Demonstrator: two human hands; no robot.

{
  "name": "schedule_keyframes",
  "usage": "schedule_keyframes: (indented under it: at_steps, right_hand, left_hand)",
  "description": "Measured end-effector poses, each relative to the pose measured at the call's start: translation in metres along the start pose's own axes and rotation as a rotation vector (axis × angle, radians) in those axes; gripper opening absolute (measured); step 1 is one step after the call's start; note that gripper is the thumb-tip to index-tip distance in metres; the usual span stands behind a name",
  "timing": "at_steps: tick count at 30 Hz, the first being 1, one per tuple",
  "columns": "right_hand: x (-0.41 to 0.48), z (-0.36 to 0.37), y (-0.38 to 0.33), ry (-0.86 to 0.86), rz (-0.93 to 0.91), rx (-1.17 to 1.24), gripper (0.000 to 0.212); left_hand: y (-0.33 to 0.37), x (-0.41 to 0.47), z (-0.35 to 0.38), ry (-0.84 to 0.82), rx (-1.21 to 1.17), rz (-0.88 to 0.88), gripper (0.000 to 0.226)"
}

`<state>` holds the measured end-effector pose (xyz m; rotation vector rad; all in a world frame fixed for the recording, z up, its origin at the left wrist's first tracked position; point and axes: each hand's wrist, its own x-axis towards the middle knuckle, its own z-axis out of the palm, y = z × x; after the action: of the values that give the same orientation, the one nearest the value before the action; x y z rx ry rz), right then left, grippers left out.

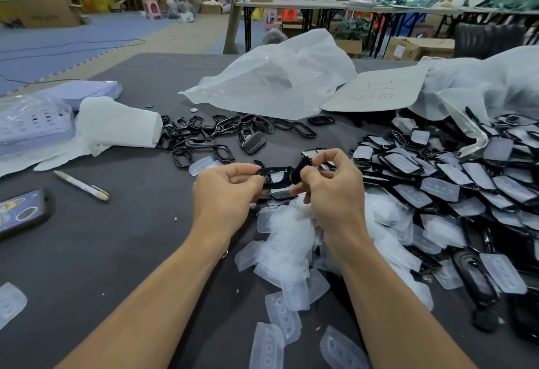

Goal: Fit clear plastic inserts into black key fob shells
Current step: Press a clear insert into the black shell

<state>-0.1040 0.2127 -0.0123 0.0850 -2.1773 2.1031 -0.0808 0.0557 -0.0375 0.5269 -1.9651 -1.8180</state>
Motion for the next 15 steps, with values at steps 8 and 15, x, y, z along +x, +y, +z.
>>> schedule_keyframes:
  at_steps: [8,15]
  right_hand:
    - [-0.0029,0.0024,-0.0032,0.079,-0.065,-0.019,0.03]
    - [-0.002,0.0041,0.0003,0.105,-0.117,-0.128,0.016]
  left_hand:
    - [0.0022,-0.0045,0.001,-0.013,0.011,0.011,0.018]
    - [0.0044,-0.0074,0.0015,-0.01,0.014,0.013,0.018]
